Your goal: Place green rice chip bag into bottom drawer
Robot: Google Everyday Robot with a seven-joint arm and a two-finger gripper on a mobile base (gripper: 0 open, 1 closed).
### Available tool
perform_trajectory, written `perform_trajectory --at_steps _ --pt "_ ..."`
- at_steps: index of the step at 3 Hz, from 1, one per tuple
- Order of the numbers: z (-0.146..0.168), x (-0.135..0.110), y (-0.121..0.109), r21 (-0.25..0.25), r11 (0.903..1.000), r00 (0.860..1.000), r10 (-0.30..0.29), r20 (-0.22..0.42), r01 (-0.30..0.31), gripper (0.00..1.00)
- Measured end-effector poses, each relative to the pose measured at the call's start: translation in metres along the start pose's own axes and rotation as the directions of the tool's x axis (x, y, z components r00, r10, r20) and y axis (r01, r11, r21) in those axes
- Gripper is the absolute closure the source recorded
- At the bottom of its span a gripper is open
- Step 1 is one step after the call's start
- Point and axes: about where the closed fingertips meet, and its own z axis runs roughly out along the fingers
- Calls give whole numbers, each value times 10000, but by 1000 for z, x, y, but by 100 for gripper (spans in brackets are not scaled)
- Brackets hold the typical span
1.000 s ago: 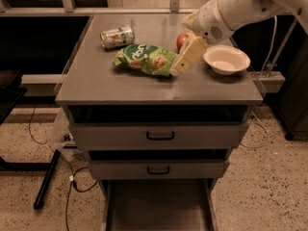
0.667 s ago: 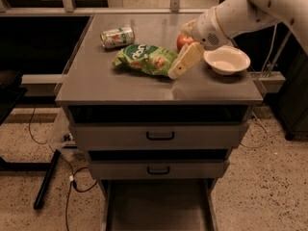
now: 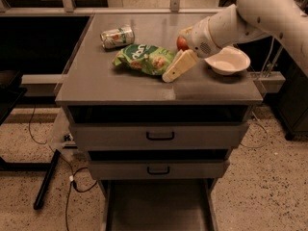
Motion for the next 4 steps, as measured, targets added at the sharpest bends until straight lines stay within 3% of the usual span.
perform_trajectory --at_steps 2,3,4 --pt "24 6 -15 574 9978 9994 336 76 -340 0" --pt "31 -14 -24 627 9974 9978 316 584 -353 0" --pt "37 -16 -25 607 9963 9953 567 790 -616 0"
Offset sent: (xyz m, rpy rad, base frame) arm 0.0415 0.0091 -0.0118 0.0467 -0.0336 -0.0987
